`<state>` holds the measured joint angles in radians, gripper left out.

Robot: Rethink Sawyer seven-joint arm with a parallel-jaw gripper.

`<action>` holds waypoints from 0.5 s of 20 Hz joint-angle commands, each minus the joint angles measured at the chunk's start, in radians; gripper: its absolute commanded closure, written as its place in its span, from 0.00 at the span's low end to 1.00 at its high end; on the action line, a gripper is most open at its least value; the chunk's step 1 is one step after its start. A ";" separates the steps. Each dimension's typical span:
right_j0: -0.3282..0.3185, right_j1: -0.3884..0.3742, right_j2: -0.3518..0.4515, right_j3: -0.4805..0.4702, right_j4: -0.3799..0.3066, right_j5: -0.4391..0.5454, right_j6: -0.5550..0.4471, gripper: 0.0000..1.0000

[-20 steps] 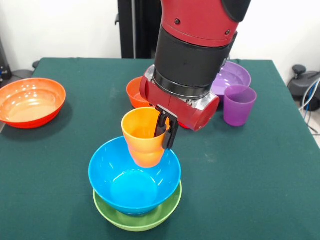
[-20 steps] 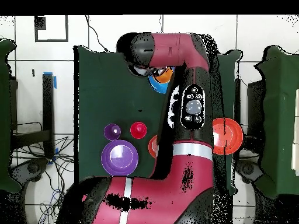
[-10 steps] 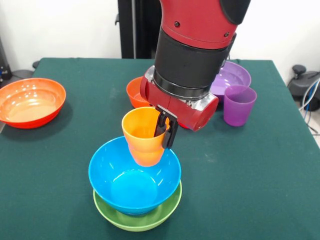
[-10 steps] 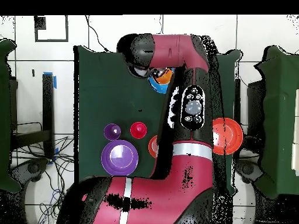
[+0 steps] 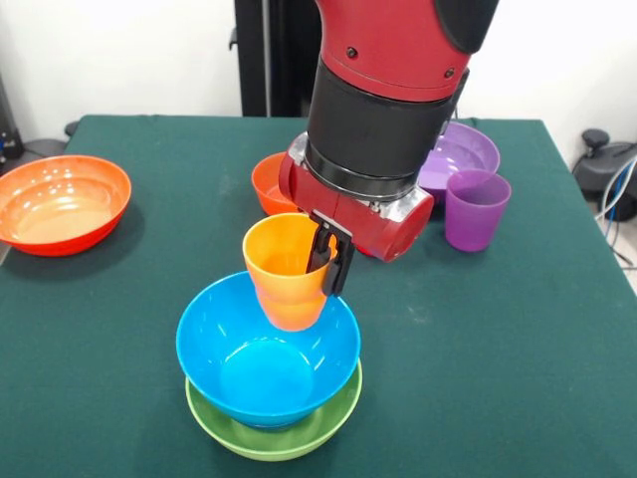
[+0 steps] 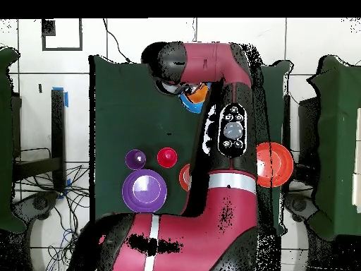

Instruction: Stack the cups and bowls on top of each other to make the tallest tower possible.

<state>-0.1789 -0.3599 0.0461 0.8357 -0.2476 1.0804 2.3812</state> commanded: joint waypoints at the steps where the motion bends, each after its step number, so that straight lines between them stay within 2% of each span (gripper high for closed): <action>1: -0.016 0.014 0.037 0.120 -0.037 -0.056 -0.115 1.00; 10: -0.028 0.008 0.035 0.138 -0.042 -0.080 -0.131 1.00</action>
<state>-0.1836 -0.3599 0.0433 0.8580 -0.2488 1.0493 2.3812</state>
